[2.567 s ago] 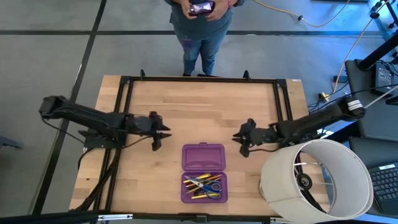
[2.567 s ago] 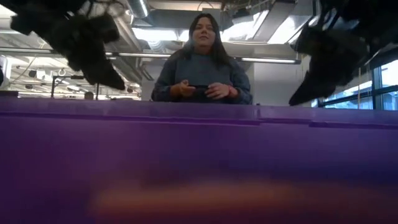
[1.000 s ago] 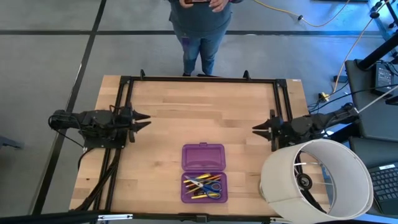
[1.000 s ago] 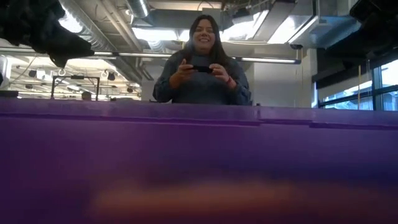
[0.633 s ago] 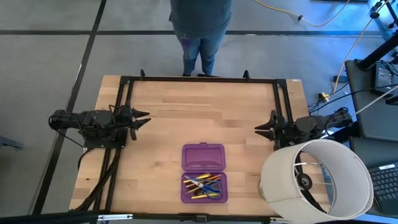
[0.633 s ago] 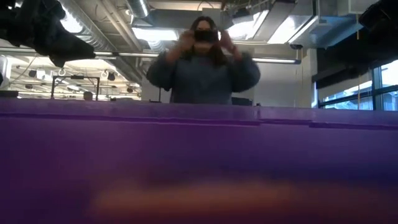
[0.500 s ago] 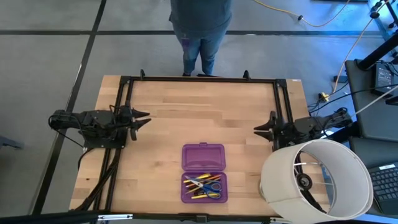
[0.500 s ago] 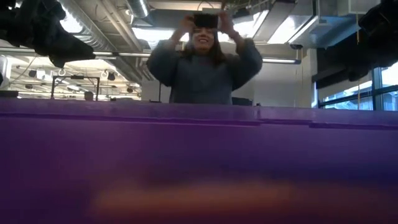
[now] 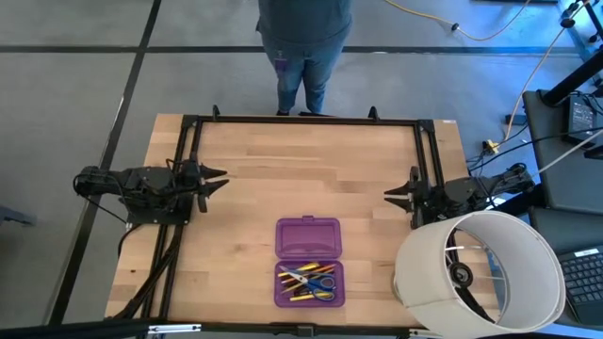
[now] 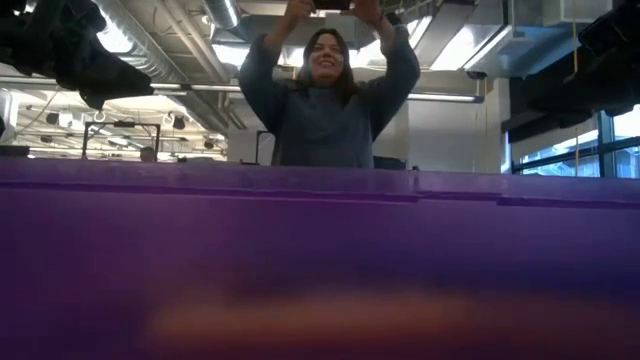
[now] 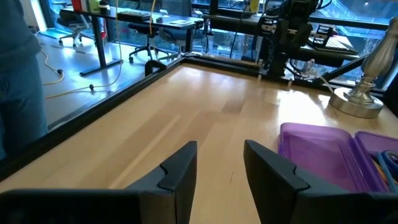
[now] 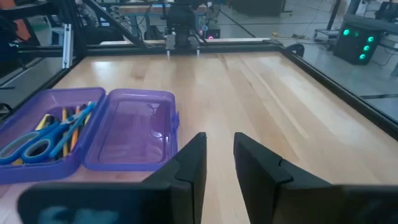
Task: Pick & place school supplies into a supply box
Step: Close the violet supply box
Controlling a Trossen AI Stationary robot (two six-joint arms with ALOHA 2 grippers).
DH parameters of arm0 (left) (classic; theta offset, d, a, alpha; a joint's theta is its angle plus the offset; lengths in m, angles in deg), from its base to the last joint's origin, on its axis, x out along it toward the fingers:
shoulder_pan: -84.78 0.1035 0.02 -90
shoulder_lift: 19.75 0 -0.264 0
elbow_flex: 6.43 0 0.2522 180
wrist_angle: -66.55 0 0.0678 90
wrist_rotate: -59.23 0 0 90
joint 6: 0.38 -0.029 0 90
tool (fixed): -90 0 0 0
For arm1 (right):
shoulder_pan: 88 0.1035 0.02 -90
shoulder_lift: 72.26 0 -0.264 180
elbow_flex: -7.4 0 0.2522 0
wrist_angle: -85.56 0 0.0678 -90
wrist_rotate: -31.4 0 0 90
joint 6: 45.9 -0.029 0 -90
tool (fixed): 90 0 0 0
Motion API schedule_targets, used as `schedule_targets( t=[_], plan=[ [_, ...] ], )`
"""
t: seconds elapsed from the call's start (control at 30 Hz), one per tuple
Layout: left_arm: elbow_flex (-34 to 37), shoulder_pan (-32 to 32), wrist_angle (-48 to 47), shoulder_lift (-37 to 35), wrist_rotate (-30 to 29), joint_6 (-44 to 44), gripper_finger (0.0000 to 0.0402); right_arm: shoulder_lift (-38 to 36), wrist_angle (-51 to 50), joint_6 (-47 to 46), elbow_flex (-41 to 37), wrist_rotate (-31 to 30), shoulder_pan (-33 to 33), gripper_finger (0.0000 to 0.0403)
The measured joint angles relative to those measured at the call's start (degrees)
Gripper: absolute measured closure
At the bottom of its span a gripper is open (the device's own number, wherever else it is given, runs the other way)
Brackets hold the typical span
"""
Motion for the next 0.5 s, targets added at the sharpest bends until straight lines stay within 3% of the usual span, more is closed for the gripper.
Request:
schedule_targets(
  t=[0.5],
  plan=[
    [0.00, 0.00, 0.00, 0.00, 0.02, 0.00, 0.0274, 0.02, -0.39, -0.03, 0.00, 0.00, 0.00, 0.0316]
  ],
)
